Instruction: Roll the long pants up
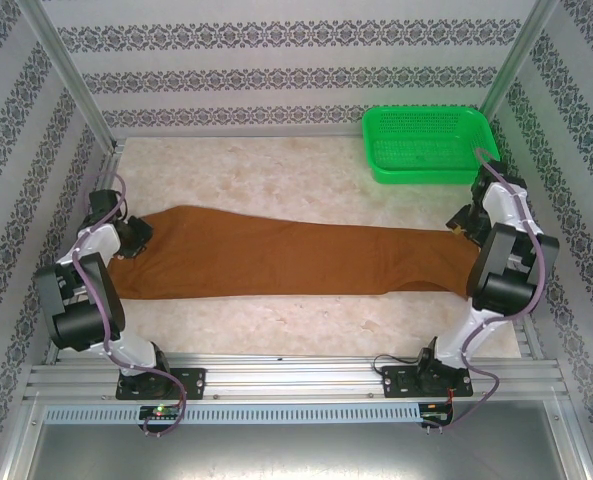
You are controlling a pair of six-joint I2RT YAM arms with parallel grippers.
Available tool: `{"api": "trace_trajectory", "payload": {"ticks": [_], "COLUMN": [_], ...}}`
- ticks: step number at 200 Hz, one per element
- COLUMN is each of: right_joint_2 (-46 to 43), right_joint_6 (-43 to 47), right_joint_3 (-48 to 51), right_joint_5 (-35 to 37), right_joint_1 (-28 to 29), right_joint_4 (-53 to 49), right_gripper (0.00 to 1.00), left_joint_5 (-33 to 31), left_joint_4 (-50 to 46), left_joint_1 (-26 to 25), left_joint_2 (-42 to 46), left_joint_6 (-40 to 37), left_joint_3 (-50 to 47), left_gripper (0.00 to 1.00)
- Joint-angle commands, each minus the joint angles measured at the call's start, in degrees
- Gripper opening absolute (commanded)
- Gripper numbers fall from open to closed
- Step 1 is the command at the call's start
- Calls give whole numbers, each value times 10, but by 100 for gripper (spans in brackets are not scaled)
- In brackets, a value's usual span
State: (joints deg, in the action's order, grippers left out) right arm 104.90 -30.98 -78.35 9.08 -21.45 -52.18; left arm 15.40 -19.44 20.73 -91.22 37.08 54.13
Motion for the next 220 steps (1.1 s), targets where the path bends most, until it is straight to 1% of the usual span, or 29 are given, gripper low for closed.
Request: {"api": "trace_trajectory", "payload": {"ticks": [1,19,49,55,63,66,70,78,83,84,87,90,116,161,189,220], "right_joint_2": [43,65,96,101,107,109,111,112,110,110,108,105,71,15,17,42], "right_joint_6": [17,18,20,20,21,22,21,23,22,23,22,20,15,7,7,7], "right_joint_3": [1,13,16,15,14,13,11,10,11,11,11,12,17,3,-43,-54], "right_joint_5": [14,-3,-14,-19,-27,-29,-33,-43,-47,-48,-47,-44,-14,-2,-5,4], "right_joint_1": [-15,-30,-41,-43,-44,-45,-46,-47,-47,-47,-47,-47,-47,-47,-42,-40], "right_joint_4": [16,36,53,58,63,64,63,65,67,67,66,66,62,60,35,32], "right_gripper": [81,80,79,77,72,69,61,37,19,18,6,0,0,0,0,0], "left_joint_5": [-8,-19,-27,-29,-30,-32,-32,-34,-35,-35,-35,-35,-39,-37,-36,-36], "left_joint_4": [0,-17,-30,-31,-34,-35,-37,-39,-40,-40,-41,-41,-41,-40,-35,-32], "left_joint_1": [-39,-59,-76,-79,-83,-85,-86,-89,-90,-90,-92,-93,-100,-107,-108,-109], "left_joint_2": [-7,-14,-28,-31,-36,-37,-39,-43,-44,-45,-45,-46,-50,-68,-69,-69], "left_joint_6": [-3,-8,-10,-10,-10,-10,-10,-10,-9,-9,-9,-9,-10,-14,-14,-15], "left_joint_3": [37,60,86,89,94,96,99,102,104,104,105,106,107,116,111,102], "left_gripper": [23,23,23,23,23,22,22,22,22,22,21,21,21,20,18,19]}}
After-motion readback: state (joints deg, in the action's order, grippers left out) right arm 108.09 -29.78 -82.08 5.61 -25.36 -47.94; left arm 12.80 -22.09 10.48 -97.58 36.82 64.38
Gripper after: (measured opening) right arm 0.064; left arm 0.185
